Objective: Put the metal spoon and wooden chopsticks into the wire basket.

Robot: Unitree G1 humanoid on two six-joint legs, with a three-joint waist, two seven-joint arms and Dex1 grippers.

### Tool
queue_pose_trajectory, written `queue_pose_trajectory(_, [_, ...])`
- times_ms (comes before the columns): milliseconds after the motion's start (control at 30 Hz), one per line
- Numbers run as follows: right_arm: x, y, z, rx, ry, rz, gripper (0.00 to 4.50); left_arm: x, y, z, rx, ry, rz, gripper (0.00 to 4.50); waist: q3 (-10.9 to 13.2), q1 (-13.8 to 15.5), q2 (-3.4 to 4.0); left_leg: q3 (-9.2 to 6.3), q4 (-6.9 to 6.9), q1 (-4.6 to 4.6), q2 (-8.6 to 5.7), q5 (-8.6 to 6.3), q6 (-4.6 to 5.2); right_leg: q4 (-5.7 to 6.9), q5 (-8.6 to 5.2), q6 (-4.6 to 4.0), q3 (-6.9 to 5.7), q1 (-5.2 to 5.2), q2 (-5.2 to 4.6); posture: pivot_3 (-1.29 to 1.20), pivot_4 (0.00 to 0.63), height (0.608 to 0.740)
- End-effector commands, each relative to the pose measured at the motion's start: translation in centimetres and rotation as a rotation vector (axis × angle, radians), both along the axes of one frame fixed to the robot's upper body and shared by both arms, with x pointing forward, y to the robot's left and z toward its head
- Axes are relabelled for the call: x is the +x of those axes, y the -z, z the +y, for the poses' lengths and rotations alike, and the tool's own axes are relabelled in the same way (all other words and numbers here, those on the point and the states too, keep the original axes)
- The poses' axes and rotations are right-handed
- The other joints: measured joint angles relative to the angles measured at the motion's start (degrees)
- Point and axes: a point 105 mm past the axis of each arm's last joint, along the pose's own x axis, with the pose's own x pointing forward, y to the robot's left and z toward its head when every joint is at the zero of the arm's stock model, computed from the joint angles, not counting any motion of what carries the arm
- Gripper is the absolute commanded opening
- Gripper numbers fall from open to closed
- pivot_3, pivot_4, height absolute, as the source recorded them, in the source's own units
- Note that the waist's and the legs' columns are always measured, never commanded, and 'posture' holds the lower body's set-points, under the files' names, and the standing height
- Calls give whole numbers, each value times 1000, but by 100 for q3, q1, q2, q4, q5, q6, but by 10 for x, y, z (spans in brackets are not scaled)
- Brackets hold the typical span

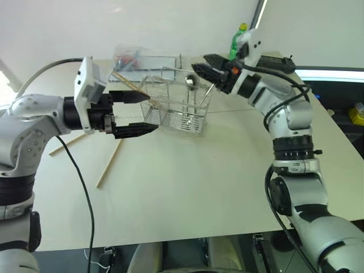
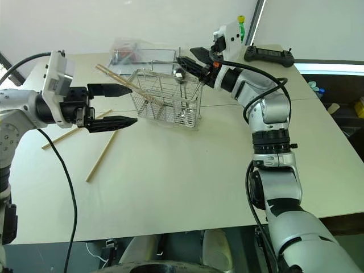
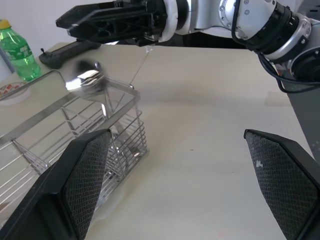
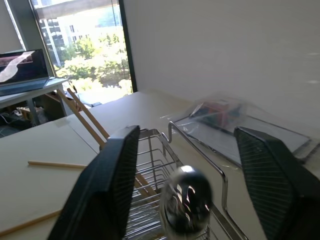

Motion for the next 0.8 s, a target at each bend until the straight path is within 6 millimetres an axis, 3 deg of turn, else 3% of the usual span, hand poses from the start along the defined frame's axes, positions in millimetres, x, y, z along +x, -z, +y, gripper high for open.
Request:
queue_pose_trajectory(33, [-10,-15,-1,-22,8,-79,4461,-1,-16,0,-9,2,-68,4500,0,0,0,0,0,0,0,0,0,0,0,0,0,0,0,0,150,725])
queue_pose_trajectory(133, [-13,-17,-5,-33,18,-91,4461,1,-17,0,-10,2,-71,4500,0,3,0,-1,0,0,0,0,0,1,0,0,0,0,0,0,150,725])
queue_pose_trajectory(267, [-30,-40,-23,-63,14,-148,4461,3,-18,3,-6,-12,-74,4500,1,22,1,0,0,-1,0,0,0,-1,0,0,0,1,0,0,150,725])
queue_pose_trajectory(367, [-56,-60,-36,-117,-50,-197,4461,5,-18,6,4,-36,-77,4500,1,28,1,-1,0,-3,0,0,0,-4,0,0,-1,1,0,0,150,725])
queue_pose_trajectory(433, [-71,-62,-41,-171,-101,-204,4461,6,-18,9,12,-51,-81,4500,1,33,0,0,-1,-6,1,0,1,-7,-1,1,-1,1,-1,0,150,725])
queue_pose_trajectory(567, [-131,-30,-54,-434,-305,-155,4461,11,-28,30,42,-124,-106,4500,-1,47,-11,-6,-2,-8,3,-4,7,-12,-7,7,-9,6,0,0,150,725])
queue_pose_trajectory(700, [-156,1,-64,-551,-353,-61,4461,16,-36,59,108,-201,-113,4500,3,-1,-13,11,1,-4,5,-6,10,-15,-7,9,-1,6,-4,0,150,725])
queue_pose_trajectory(800, [-160,20,-63,-575,-331,-39,4461,24,-34,86,164,-270,-89,4500,2,6,-12,19,3,7,13,-6,11,-12,-13,5,-1,9,-3,0,150,725])
